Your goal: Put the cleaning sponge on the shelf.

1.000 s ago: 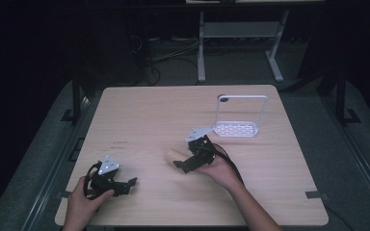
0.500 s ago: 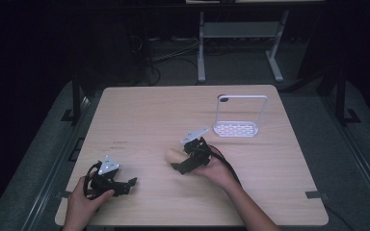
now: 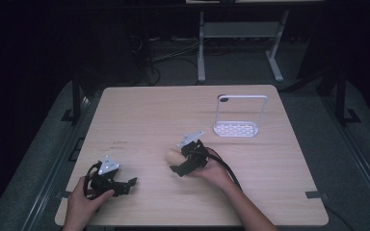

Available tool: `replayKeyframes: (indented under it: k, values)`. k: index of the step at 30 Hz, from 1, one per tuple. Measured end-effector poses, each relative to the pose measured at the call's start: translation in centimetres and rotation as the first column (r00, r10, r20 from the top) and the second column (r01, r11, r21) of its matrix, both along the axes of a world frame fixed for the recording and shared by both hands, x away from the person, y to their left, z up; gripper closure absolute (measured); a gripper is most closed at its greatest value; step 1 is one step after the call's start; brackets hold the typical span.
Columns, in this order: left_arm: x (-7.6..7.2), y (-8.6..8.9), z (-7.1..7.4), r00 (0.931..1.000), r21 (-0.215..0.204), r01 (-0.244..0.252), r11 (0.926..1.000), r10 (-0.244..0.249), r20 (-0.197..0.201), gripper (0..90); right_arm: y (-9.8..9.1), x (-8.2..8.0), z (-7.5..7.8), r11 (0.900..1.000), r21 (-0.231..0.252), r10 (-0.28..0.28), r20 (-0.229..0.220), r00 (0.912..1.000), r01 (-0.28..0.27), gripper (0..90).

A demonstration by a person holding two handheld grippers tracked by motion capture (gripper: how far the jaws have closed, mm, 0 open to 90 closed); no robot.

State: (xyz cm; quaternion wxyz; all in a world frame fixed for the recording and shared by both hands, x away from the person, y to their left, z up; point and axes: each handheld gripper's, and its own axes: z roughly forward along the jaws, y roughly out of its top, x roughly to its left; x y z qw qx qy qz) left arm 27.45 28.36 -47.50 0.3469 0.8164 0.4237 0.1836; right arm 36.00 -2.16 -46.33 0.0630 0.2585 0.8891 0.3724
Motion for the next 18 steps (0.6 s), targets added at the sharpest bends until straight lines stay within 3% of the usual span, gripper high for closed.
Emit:
replayKeyframes:
  k: [18]
  values:
    - [0.00, 0.00, 0.00, 1.0000, 0.000, 0.000, 1.0000, 0.000, 0.000, 12.6, 0.23, -0.07, -0.34, 0.9999, -0.002, 0.012, 0.005, 0.9999, -0.012, 23.8]
